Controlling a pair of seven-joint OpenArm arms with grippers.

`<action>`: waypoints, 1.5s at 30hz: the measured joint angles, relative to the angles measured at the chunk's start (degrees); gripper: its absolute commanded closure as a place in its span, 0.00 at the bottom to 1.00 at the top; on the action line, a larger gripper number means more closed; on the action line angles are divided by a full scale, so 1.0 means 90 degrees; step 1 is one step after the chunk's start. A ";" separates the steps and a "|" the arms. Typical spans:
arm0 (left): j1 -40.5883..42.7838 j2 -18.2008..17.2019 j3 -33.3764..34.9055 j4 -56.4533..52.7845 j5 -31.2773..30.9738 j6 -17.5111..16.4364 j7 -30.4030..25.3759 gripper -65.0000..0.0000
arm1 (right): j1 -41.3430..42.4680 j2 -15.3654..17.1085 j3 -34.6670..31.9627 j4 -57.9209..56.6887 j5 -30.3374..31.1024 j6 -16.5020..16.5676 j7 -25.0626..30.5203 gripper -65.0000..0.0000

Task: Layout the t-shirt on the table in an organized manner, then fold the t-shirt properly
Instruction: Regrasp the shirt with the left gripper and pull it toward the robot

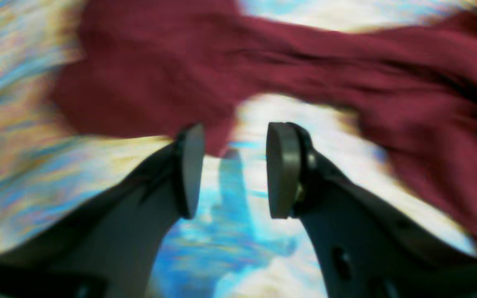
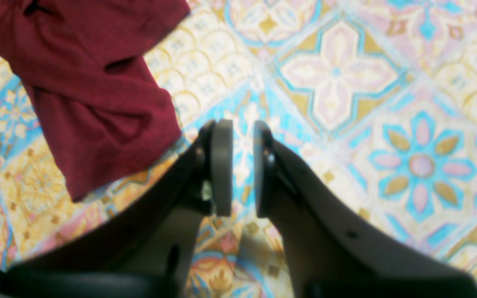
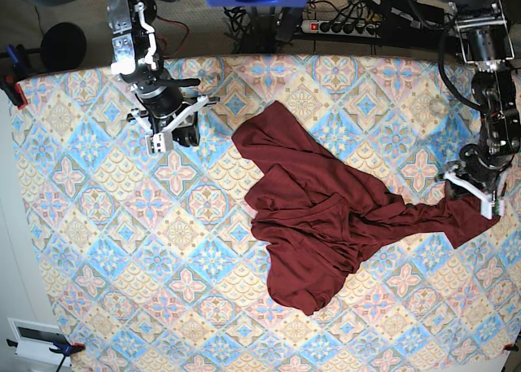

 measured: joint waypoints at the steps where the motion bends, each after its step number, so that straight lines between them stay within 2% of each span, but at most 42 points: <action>1: 0.0036 0.0015 0.0012 0.0250 -0.0202 -0.0087 0.0044 0.61 | -0.0019 0.0002 0.0002 -0.0044 -0.0002 0.0000 -0.0019 0.87; 3: 0.0066 0.0029 0.0017 0.0639 -0.0529 -0.0107 0.0019 0.61 | -0.0039 0.0017 0.0002 -0.0155 -0.0007 -0.0015 -0.0051 0.87; 5: 0.0010 0.0129 0.0272 0.0733 -0.0488 -0.0075 -0.0002 0.61 | -0.0027 0.0017 0.0002 -0.0206 0.0000 -0.0027 -0.0044 0.87; 7: -0.0165 0.0301 0.0806 0.0617 -0.0134 0.0015 0.0078 0.61 | 0.0019 0.0010 0.0002 -0.0206 0.0002 -0.0019 -0.0046 0.87; 12: -0.1071 0.0991 0.2322 0.0039 0.0772 -0.0146 -0.0015 0.61 | 0.0032 0.0015 0.0000 -0.0204 0.0000 -0.0005 -0.0019 0.87; 14: -0.1333 0.1231 0.2613 -0.0260 0.1297 -0.0068 0.0002 0.61 | 0.0017 0.0019 0.0002 -0.0204 0.0000 -0.0005 -0.0056 0.87; 18: -0.1770 0.1600 0.3147 -0.0928 0.1824 -0.0109 0.0017 0.61 | 0.0032 0.0000 -0.0007 -0.0165 0.0002 -0.0002 -0.0041 0.87; 23: -0.1987 0.1831 0.3733 -0.1894 0.2144 -0.0104 -0.0877 0.62 | 0.0015 0.0010 -0.0005 -0.0163 0.0000 -0.0024 -0.0044 0.87; 25: -0.1923 0.1812 0.4036 -0.1960 0.2259 -0.0049 -0.1243 0.66 | 0.0019 0.0000 -0.0005 -0.0160 0.0000 -0.0022 -0.0044 0.87; 27: -0.1982 0.1758 0.4240 -0.1931 0.2239 -0.0061 -0.1214 0.83 | 0.0015 0.0002 -0.0007 -0.0153 0.0002 -0.0002 -0.0022 0.87; 29: -0.1960 0.1797 0.4141 -0.1868 0.2198 -0.0085 -0.1226 1.00 | 0.0015 0.0002 -0.0005 -0.0155 -0.0002 -0.0010 -0.0041 0.87; 32: -0.1736 0.1814 0.3446 -0.1236 0.2171 -0.0119 -0.1105 0.98 | 0.0034 -0.0002 -0.0012 -0.0155 0.0000 0.0002 -0.0024 0.87; 34: -0.1610 0.1778 0.2897 -0.0624 0.2176 -0.0104 -0.0874 1.00 | 0.0032 0.0000 -0.0010 -0.0155 -0.0002 -0.0002 -0.0024 0.87; 38: -0.1282 0.1489 0.2140 0.0850 0.2093 -0.0085 -0.0279 1.00 | 0.0044 0.0000 0.0002 -0.0192 0.0000 -0.0002 -0.0024 0.87; 42: -0.0629 0.0821 0.2013 0.2268 0.1209 -0.0102 0.0192 1.00 | 0.0049 0.0000 0.0002 -0.0197 0.0002 -0.0005 -0.0022 0.87; 45: 0.0063 0.0233 0.1800 0.2973 0.0755 -0.0129 0.0216 1.00 | 0.0049 0.0007 -0.0002 -0.0204 0.0005 -0.0005 -0.0029 0.87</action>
